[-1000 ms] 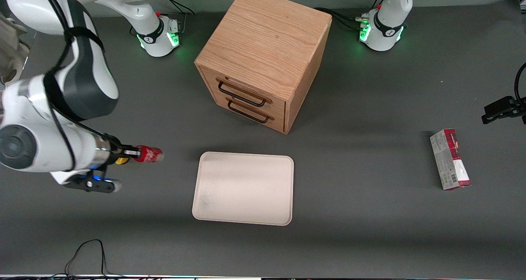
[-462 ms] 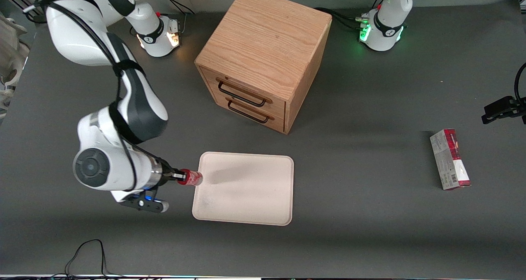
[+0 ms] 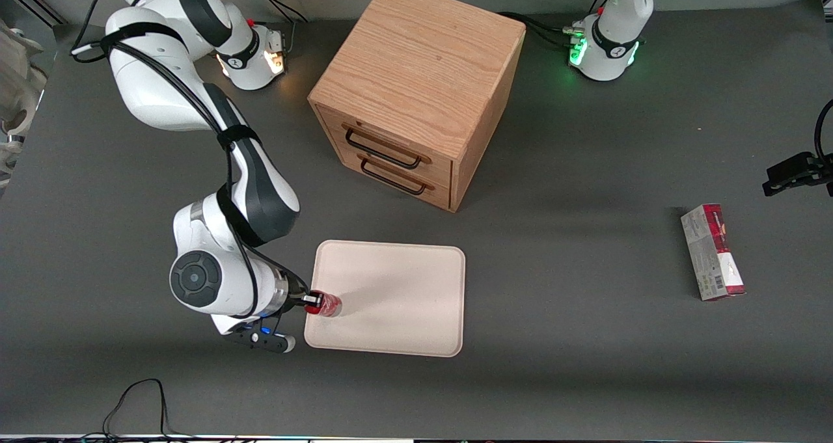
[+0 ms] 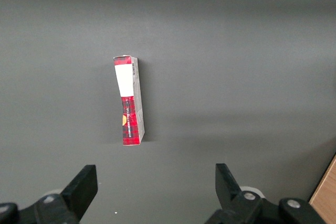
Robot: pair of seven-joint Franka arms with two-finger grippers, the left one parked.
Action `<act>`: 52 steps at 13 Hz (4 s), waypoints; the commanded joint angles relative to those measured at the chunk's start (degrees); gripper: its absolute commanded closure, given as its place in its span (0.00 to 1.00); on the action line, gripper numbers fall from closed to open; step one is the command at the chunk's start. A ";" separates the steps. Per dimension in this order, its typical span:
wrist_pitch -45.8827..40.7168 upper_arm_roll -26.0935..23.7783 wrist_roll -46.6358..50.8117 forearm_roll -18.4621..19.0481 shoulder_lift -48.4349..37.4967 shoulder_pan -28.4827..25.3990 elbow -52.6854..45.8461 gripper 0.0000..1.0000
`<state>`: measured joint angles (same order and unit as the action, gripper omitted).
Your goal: Place coke bottle on tray
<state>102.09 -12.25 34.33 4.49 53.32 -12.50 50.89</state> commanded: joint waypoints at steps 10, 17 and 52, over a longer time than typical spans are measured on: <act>1.36 -0.05 1.79 6.39 2.85 -1.56 -2.99 0.26; 1.36 -0.23 1.97 8.60 2.85 -2.09 -2.91 0.00; -15.34 12.69 -36.97 -4.93 -57.45 10.22 48.87 0.00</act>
<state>86.01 -0.62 -2.97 0.72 -4.96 -1.13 100.60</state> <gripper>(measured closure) 0.000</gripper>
